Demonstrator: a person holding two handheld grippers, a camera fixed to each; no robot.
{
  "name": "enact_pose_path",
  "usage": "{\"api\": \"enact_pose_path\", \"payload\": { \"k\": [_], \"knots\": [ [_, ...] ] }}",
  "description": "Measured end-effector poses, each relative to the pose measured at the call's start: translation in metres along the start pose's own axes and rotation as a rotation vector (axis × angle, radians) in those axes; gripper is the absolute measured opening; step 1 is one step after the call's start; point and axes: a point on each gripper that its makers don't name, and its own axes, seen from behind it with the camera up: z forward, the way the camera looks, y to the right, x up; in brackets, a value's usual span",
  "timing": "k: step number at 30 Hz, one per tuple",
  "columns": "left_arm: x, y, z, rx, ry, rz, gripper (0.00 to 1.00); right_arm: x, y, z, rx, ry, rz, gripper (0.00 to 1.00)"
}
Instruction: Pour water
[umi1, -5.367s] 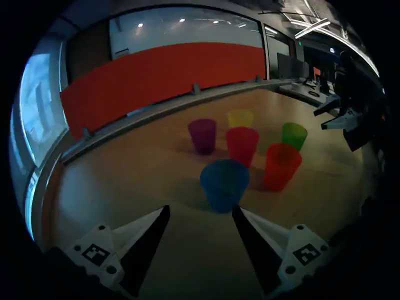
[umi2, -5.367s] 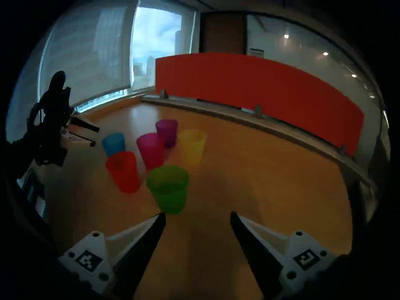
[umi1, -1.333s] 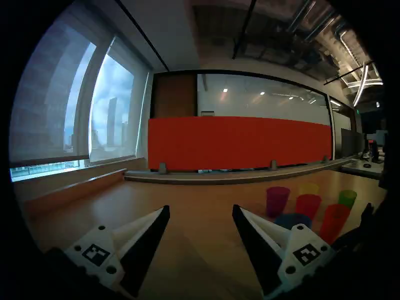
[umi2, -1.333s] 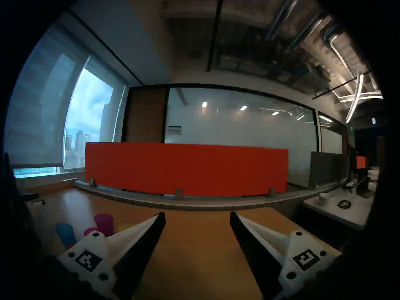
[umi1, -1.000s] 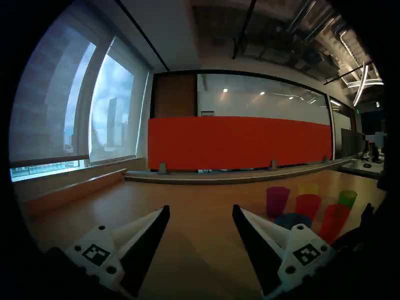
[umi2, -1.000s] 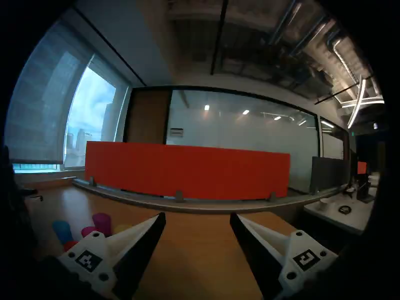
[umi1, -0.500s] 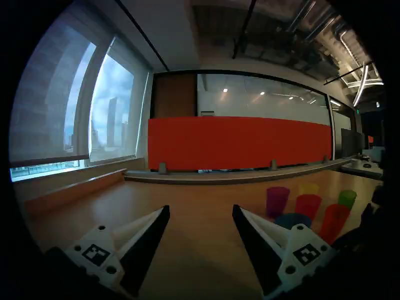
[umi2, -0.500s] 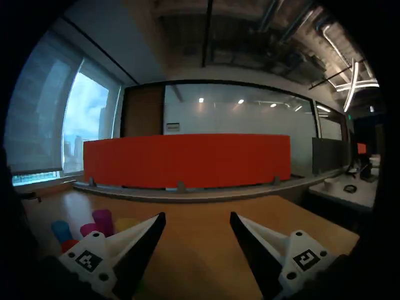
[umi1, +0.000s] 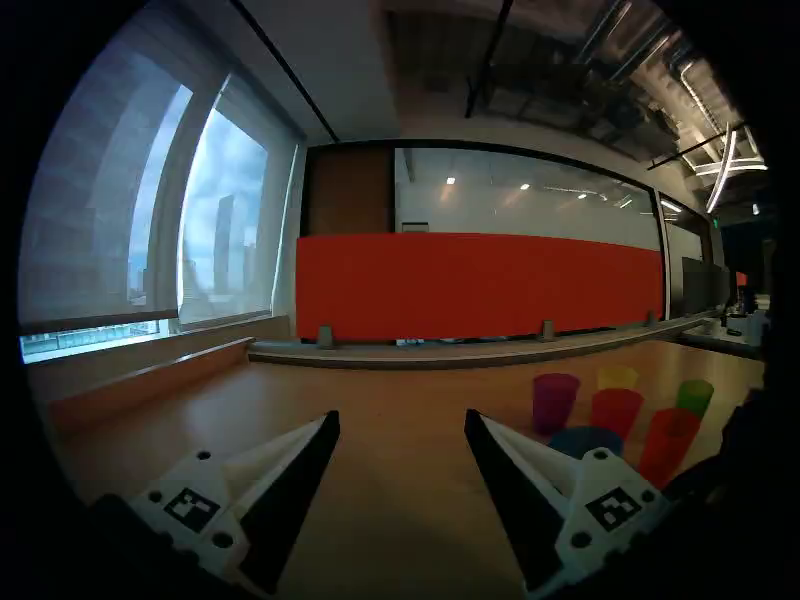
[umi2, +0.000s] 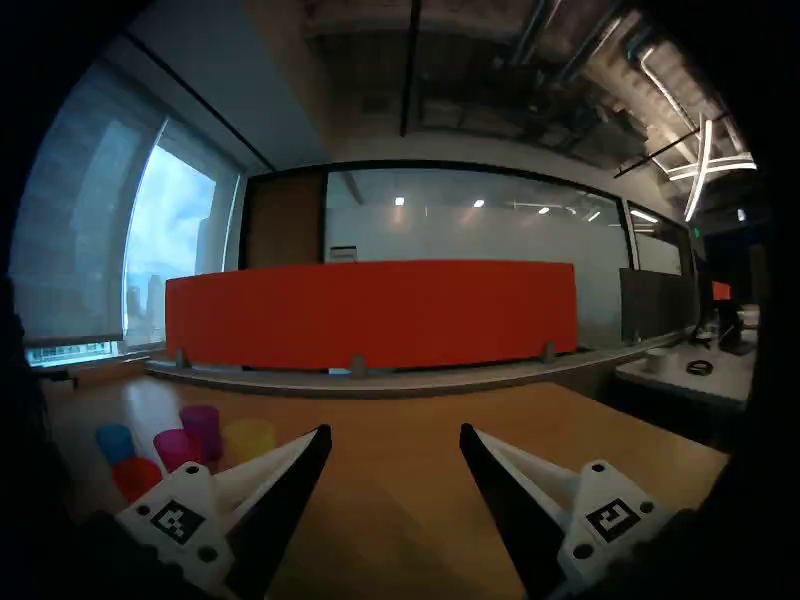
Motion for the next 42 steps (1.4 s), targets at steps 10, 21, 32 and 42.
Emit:
{"api": "enact_pose_path", "payload": {
  "k": [10, 21, 32, 42],
  "knots": [
    [0.000, 0.000, 0.000, 0.000, 0.000, 0.000, 0.93, -0.012, -0.001, 0.000, -0.002, -0.004, -0.021, 0.99],
    [0.000, -0.001, 0.000, 0.000, 0.000, 0.000, 0.93, -0.013, -0.003, 0.001, 0.005, 0.002, -0.008, 1.00],
    [0.000, -0.001, 0.000, 0.000, 0.000, 0.000, 0.93, -0.022, -0.003, 0.001, 0.013, -0.012, 0.009, 0.99],
    [0.000, 0.000, 0.000, 0.000, 0.000, 0.000, 0.93, -0.025, -0.004, 0.003, 0.009, -0.022, -0.009, 0.99]
  ]
}}
